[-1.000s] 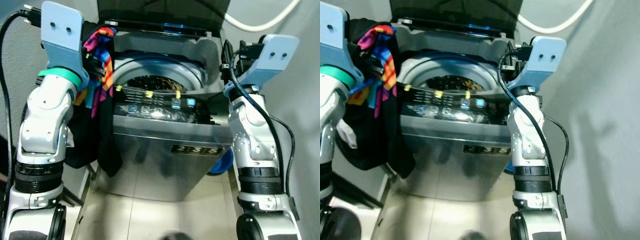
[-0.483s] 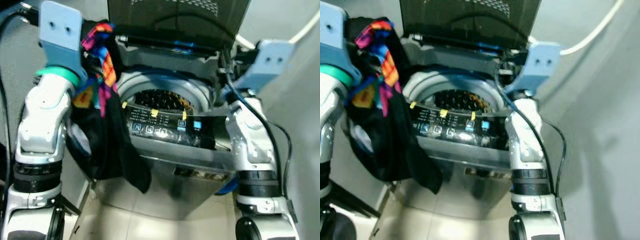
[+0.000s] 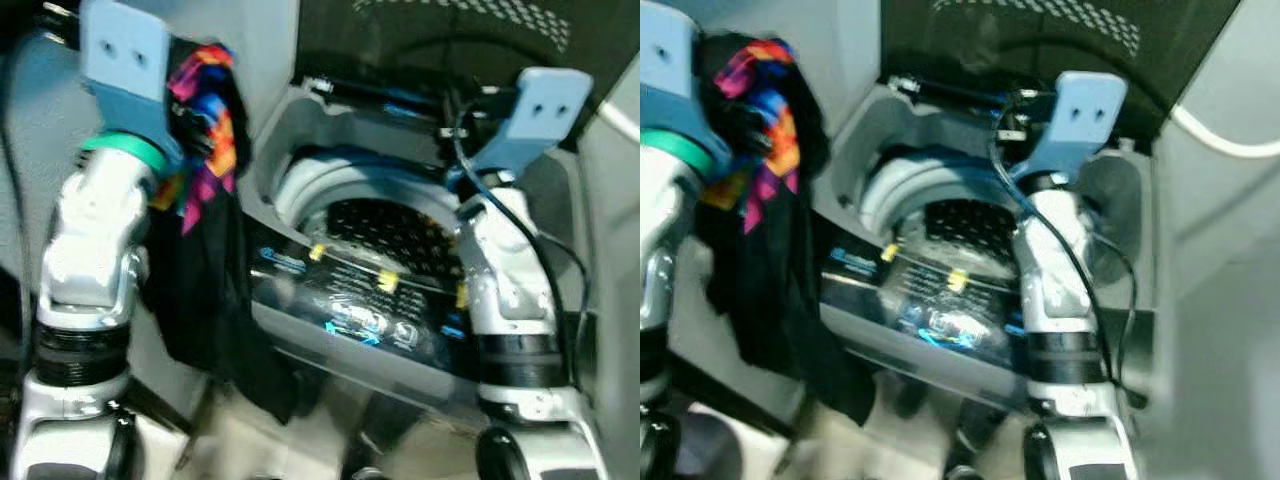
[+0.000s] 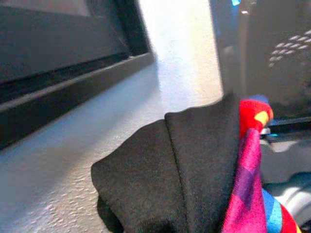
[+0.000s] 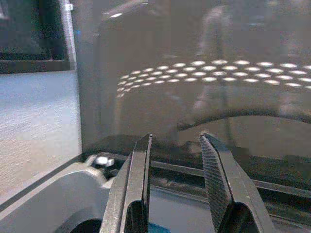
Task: Clothes washing
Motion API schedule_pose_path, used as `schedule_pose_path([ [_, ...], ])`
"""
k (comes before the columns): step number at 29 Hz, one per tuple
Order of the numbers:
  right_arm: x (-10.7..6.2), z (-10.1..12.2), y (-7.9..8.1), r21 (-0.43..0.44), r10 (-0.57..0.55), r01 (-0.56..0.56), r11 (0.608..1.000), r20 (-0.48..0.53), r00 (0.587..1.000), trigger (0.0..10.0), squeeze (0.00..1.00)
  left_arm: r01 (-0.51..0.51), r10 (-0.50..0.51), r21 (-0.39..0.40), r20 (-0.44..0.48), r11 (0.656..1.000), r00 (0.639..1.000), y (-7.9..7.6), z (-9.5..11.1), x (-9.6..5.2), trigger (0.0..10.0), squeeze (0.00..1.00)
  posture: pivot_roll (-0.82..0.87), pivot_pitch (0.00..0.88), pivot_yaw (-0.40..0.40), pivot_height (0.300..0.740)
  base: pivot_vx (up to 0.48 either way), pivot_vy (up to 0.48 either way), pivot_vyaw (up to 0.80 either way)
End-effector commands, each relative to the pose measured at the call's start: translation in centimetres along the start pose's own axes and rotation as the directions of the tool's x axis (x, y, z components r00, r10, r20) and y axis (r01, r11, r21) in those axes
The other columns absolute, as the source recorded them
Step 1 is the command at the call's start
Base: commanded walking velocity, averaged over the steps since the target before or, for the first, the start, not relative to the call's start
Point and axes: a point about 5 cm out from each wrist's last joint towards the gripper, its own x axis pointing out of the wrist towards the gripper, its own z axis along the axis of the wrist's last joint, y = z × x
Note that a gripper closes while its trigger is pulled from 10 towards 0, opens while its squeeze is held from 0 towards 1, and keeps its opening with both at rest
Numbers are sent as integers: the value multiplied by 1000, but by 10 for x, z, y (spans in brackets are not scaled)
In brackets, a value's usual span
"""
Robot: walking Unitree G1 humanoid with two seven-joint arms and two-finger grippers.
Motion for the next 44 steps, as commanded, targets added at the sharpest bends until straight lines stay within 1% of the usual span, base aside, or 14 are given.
schedule_pose_path([
  [1, -2, -2, -5, -8, -18, 18, 1000, -5, 1000, 10000, 0, 29, -29, -25, 10, 999, 1000, -5, 3, 0, 10000, 0, 105, 31, 17, 740, 0, 0, 0],
  [10, -2, -2, -5, -9, -14, 14, 1000, -5, 1000, 10000, 0, 171, -170, -6, 61, 985, 984, -14, 12, 1, 10000, 0, 104, 38, 15, 740, 0, 0, 0],
  [18, -1, 8, 3, 15, 43, -44, 999, 37, 998, 10000, 0, 341, -343, 50, 239, 939, 908, -26, 42, 32, 10000, 0, 88, 49, 14, 740, 0, 0, 0],
  [20, -1, 16, 4, 25, 58, -59, 998, 69, 996, 10000, 0, 308, -325, 103, 336, 946, 884, -23, 63, 54, 10000, 0, 78, 51, 14, 740, 0, 0, 0],
  [23, -2, 21, 2, 28, 58, -61, 998, 88, 994, 10000, 0, 242, -282, 146, 428, 959, 859, -18, 86, 67, 10000, 0, 69, 56, 14, 740, 0, 0, 0],
  [28, -2, 23, -1, 25, 49, -51, 998, 99, 994, 10000, 0, 164, -281, 264, 507, 951, 815, -13, 109, 72, 10000, 0, 65, 64, 15, 740, 0, 0, 0],
  [30, -3, 23, -2, 26, 45, -48, 999, 98, 994, 10000, 0, 213, -328, 279, 478, 936, 815, -15, 107, 75, 10000, 0, 65, 64, 15, 740, 0, 0, 0],
  [32, -4, 21, -1, 29, 44, -47, 998, 94, 995, 10000, 0, 396, -458, 250, 281, 883, 843, -22, 73, 81, 10000, 0, 77, 68, 15, 740, 0, 0, 0],
  [34, -5, 20, 1, 32, 48, -51, 998, 89, 995, 10000, 0, 520, -532, 143, 65, 842, 844, -29, 24, 76, 10000, 0, 75, 73, 16, 740, 0, 0, 0],
  [36, -5, 20, 3, 34, 51, -54, 998, 87, 995, 10000, 0, 577, -576, 6, -49, 816, 816, -33, -11, 66, 10000, 0, 71, 77, 18, 740, 0, 0, 0],
  [39, -6, 20, 1, 29, 53, -55, 998, 82, 995, 10000, 0, 599, -615, -180, -48, 781, 787, -37, -27, 42, 10000, 0, 71, 83, 18, 740, 0, 0, 0],
  [42, -8, 19, -1, 23, 50, -52, 998, 73, 996, 10000, 0, 617, -636, -240, 2, 749, 772, -37, -19, 21, 10000, 0, 77, 87, 19, 740, 0, 0, 0],
  [43, -8, 19, -1, 23, 50, -52, 998, 71, 996, 10000, 0, 611, -627, -227, 2, 758, 779, -35, -17, 16, 10000, 98, 78, 87, 20, 740, 0, 0, 0],
  [44, -8, 18, -1, 23, 50, -52, 998, 69, 996, 10000, 0, 602, -617, -228, 6, 765, 787, -33, -15, 12, 10000, 1000, 79, 85, 18, 740, 0, 0, 0],
])
